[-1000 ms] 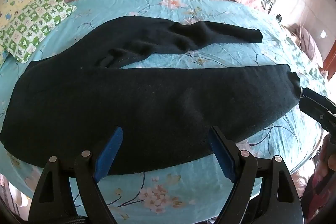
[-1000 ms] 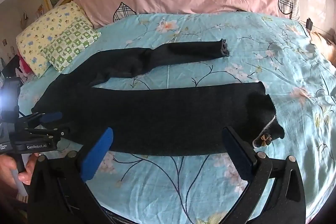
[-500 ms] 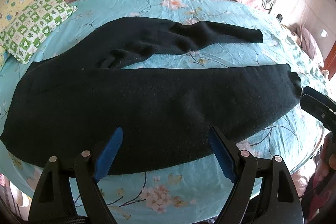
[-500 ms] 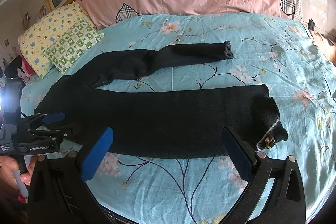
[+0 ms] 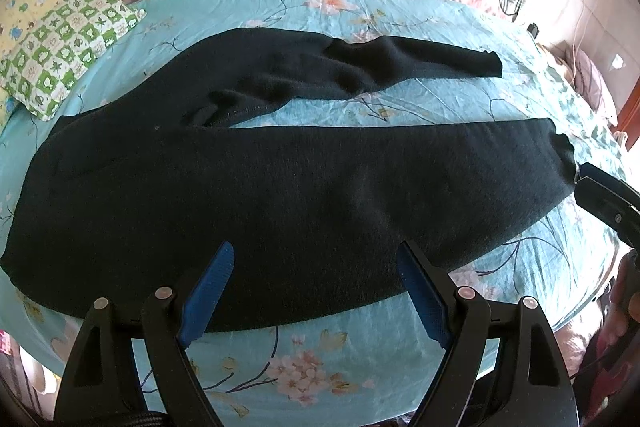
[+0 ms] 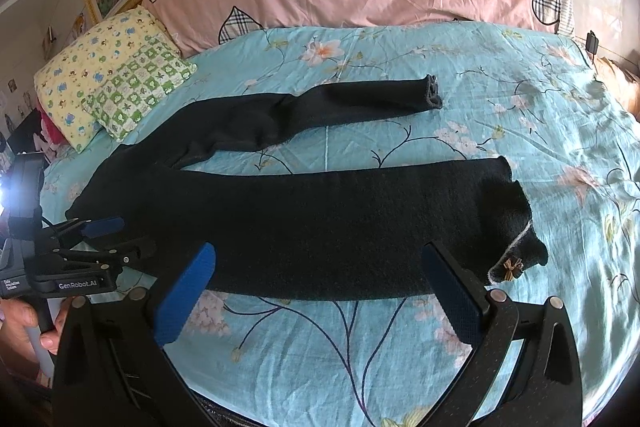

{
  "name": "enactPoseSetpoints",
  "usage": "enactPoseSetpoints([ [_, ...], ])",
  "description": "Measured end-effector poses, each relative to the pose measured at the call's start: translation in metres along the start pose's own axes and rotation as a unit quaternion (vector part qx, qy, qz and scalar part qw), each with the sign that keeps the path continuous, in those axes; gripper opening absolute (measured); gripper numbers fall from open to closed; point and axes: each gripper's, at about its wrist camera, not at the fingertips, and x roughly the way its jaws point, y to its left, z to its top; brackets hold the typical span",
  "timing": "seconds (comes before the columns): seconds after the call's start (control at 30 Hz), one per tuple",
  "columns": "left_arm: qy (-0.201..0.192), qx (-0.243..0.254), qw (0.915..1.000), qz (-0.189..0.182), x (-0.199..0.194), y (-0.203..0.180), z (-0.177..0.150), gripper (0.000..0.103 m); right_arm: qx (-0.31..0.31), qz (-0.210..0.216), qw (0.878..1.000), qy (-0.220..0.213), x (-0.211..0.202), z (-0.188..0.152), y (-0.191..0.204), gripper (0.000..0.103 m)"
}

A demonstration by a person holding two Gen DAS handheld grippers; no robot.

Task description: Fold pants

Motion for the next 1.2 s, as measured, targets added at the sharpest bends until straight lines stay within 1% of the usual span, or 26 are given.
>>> enactPoseSetpoints([
  [0.57,0.004,0.004,0.9999,-0.009,0.002,0.001,0.003,0.084,0.011,0.003,1.0,0.004,0.003,-0.001,-0.002,0.103],
  [0.83,0.006,0.003,0.9999,-0.009,0.007,0.007,0.013,0.084,0.024,0.008,1.0,0.005,0.01,0.009,-0.01,0.103],
  [1.0,0.003,0.014,0.9999,-0.004,0.013,0.012,0.028,0.084,0.026,0.008,1.0,0.005,0.016,0.019,-0.014,0.103],
  [1.2,-0.012,0.036,0.9993,-0.005,0.017,0.014,0.062,0.084,0.018,0.007,1.0,0.003,0.026,0.04,-0.021,0.101],
])
